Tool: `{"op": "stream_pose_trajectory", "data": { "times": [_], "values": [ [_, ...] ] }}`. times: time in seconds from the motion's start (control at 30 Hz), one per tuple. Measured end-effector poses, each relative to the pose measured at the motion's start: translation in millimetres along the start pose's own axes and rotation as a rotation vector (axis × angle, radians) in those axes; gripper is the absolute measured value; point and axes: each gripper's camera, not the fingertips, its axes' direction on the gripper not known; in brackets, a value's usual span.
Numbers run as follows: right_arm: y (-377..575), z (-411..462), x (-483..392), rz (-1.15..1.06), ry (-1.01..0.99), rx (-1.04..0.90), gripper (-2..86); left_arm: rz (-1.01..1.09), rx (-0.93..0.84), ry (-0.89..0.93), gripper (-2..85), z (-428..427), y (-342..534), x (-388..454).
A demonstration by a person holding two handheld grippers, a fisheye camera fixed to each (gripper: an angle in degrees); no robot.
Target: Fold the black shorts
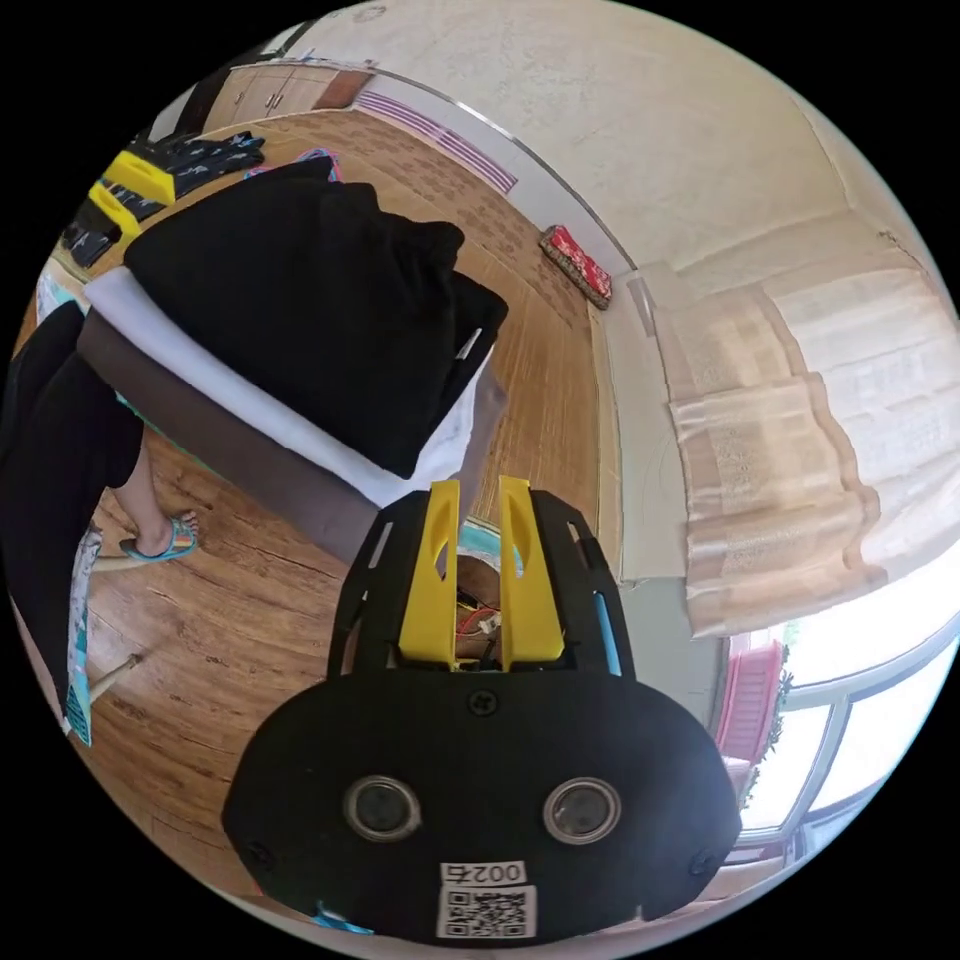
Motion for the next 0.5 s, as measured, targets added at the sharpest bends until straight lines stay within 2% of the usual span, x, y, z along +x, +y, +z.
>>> {"op": "stream_pose_trajectory", "data": {
  "times": [0.33, 0.5],
  "values": [
    [-17.0, 10.2, 46.3, 0.3, -0.205, 0.192, 4.7, -0.216, 0.142, -0.066, 5.5, 1.3, 2.2, -29.2],
    [-43.1, 38.1, 58.5, 0.344, -0.346, 0.178, 6.9, -0.303, 0.196, -0.064, 5.1, 9.7, -4.5, -43.2]
  ]
}}
